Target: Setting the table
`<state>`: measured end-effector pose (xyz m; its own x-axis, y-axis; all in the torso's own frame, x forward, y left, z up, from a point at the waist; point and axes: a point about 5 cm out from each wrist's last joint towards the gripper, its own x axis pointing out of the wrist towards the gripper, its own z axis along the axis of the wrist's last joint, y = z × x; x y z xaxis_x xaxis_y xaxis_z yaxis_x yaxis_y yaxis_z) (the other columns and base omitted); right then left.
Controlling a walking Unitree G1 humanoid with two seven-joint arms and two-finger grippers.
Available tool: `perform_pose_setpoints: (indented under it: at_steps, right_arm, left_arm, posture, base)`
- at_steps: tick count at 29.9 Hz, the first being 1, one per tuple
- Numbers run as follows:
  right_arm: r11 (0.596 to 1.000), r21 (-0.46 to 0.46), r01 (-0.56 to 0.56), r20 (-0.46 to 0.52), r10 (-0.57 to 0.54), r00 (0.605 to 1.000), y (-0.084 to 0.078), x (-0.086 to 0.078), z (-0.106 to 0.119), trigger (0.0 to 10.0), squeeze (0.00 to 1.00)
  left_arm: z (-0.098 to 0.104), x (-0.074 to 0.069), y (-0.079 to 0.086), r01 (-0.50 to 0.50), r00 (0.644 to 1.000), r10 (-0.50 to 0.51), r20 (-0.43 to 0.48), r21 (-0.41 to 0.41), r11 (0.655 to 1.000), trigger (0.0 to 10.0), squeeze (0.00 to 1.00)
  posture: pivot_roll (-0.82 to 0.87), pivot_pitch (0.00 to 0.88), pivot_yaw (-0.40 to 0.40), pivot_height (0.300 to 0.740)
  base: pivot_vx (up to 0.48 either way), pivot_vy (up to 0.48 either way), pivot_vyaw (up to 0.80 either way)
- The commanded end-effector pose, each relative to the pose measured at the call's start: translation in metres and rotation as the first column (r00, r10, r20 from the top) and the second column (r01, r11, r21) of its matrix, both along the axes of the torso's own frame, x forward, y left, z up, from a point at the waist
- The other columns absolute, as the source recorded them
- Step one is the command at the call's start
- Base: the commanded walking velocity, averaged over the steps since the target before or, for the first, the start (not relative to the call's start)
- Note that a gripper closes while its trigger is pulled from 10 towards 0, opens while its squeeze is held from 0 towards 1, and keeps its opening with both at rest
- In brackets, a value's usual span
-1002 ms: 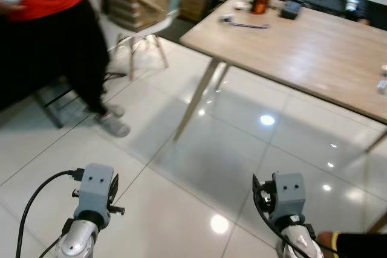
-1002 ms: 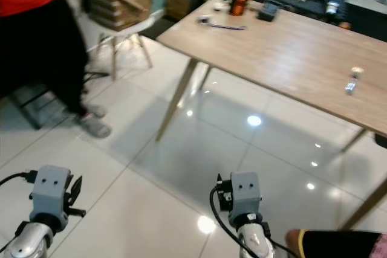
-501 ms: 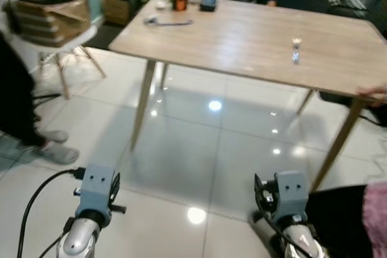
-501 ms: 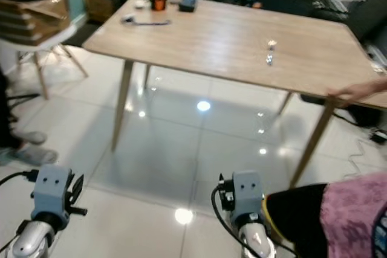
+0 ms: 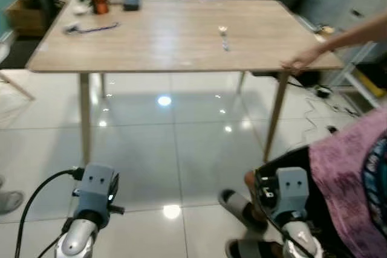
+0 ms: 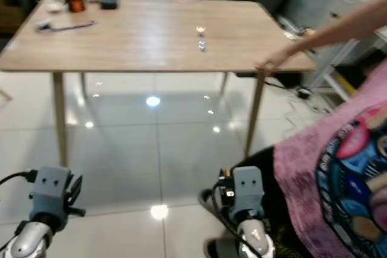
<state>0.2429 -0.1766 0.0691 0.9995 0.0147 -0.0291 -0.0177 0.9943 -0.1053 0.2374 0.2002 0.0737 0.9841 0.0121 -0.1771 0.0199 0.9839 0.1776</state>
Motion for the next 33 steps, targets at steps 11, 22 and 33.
perform_pose_setpoints:
  at_steps: [11,22,33]
  right_arm:
    - [0.981,0.075,-0.18,0.267,0.154,0.951,0.038,0.034,0.078,10.0,0.0]
    - [0.987,0.074,-0.144,0.266,0.12,0.956,0.037,0.039,0.084,10.0,0.0]
    - [0.995,0.075,-0.069,0.219,0.051,0.974,0.024,0.041,0.078,10.0,0.0]
  left_arm:
    - [0.046,0.029,0.005,-0.037,0.985,0.032,0.17,0.029,0.999,10.0,0.0]
    - [0.048,0.028,0.003,-0.026,0.986,0.021,0.165,0.032,0.999,10.0,0.0]
    - [0.049,0.029,0.0,-0.011,0.987,0.006,0.159,0.034,0.999,10.0,0.0]
  posture:
    - [0.0,0.015,0.036,0.74]
    - [0.01,0.005,0.044,0.74]
    - [0.01,0.018,0.05,0.74]
  base:
    - [0.417,0.0,0.0]
    - [0.48,0.0,0.0]
    - [0.48,0.0,-0.34]
